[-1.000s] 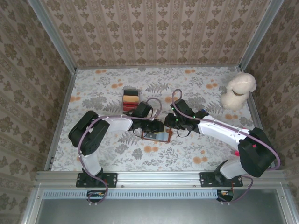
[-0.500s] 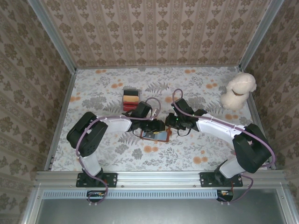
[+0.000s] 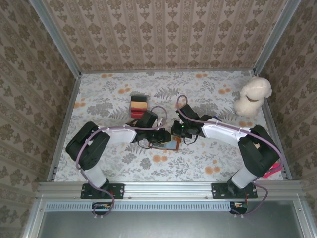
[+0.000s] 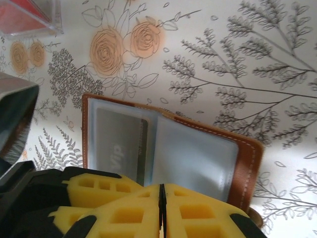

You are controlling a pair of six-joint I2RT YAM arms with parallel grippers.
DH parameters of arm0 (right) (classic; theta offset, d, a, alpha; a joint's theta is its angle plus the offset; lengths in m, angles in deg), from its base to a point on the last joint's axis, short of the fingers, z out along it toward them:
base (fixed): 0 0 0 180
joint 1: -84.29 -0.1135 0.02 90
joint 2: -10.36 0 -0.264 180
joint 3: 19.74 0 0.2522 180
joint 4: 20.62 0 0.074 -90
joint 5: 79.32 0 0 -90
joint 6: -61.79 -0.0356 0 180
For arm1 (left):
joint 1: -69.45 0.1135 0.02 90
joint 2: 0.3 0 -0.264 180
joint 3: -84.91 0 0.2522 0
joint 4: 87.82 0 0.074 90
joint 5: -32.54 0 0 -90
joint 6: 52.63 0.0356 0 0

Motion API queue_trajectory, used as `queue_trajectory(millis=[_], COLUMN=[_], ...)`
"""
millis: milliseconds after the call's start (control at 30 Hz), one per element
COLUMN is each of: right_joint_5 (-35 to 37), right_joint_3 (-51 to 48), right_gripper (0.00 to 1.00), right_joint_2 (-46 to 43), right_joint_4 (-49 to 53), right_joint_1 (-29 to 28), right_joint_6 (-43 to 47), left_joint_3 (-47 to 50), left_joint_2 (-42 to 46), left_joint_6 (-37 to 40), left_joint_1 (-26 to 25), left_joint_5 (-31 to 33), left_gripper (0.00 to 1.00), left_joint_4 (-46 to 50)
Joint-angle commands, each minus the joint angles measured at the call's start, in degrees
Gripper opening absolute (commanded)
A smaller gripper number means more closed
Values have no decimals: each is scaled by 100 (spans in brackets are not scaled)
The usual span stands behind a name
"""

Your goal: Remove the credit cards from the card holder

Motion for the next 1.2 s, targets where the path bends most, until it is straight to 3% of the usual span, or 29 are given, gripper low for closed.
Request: queue_trajectory(millis=[0,133,333,733,1167], right_joint_5=[-225,-288,-309,-360,-377], right_joint_3=[180,252,445,772,817], right_gripper=[11,11,13,17,17], right_joint_2=[250,454,842,1463,1605], right_joint_4=[55,29,141,256,251], right_joint_1=[-95,-131,-172,-188,-180], right_joint_6=[-44,-4,147,502,615], left_joint_3=[-29,65,408,376,284], left_joint_2=[575,991,1240,902,577], left_joint_6=[241,434,354,230,266], left_joint_1=[154,462,879,881,907], left_joint_5=[199,706,808,517,572], left_gripper=[22,37,48,41,43], left_joint_4=[499,1372,1563,1318,1383])
